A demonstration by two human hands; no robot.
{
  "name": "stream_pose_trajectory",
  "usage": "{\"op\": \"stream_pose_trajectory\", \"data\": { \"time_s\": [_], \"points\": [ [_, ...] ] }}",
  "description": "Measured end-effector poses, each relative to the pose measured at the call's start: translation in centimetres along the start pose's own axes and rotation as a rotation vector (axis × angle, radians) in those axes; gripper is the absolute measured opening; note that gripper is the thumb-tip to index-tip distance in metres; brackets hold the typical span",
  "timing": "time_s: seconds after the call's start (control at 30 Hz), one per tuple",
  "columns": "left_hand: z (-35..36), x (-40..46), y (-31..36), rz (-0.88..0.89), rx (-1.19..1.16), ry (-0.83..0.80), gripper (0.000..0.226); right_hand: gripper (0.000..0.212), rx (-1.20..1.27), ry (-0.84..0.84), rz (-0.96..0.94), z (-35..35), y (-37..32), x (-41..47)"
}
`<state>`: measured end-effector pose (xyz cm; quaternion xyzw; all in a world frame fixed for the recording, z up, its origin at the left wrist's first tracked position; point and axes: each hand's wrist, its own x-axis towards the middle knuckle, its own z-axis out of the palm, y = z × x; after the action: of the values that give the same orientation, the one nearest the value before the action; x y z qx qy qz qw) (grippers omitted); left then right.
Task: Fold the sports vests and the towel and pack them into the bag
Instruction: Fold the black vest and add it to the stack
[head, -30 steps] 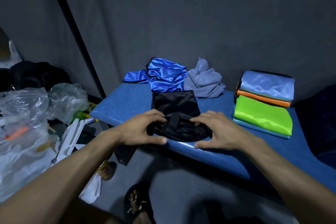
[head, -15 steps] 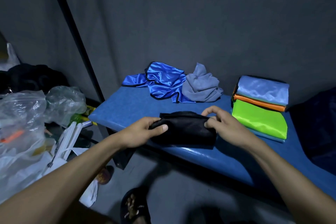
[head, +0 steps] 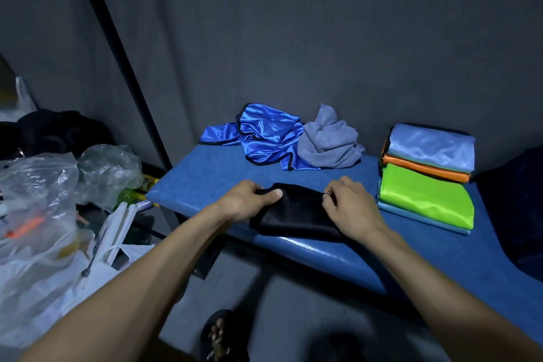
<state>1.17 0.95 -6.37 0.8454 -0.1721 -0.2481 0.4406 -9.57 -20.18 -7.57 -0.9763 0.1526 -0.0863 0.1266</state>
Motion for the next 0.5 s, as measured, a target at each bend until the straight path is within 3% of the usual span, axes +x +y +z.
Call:
{"op": "stream_pose_trajectory", "data": {
  "time_s": [0.1, 0.2, 0.33, 0.5],
  "points": [
    [-1.6, -0.4, -0.3, 0.009, -0.222, -0.187, 0.025, 0.039, -0.129, 0.052, -0.138, -0.4, -0.9, 0.2],
    [-3.1, -1.0, -1.2, -0.011, -0.381, -0.319, 0.022, 0.057, -0.088, -0.020, -0.272, -0.5, -1.6, 0.6],
    [-2.2, -0.8, -0.7, -0.005, -0.217, -0.152, 0.022, 0.044, 0.297, -0.085, -0.219, 0.2, -2.5, 1.3],
    [-1.1, -0.8, 0.2, -0.005, -0.200, -0.132, 0.019, 0.013, 0.441, -0.036, -0.246, 1.3, -3.2, 2.2]
  ]
}}
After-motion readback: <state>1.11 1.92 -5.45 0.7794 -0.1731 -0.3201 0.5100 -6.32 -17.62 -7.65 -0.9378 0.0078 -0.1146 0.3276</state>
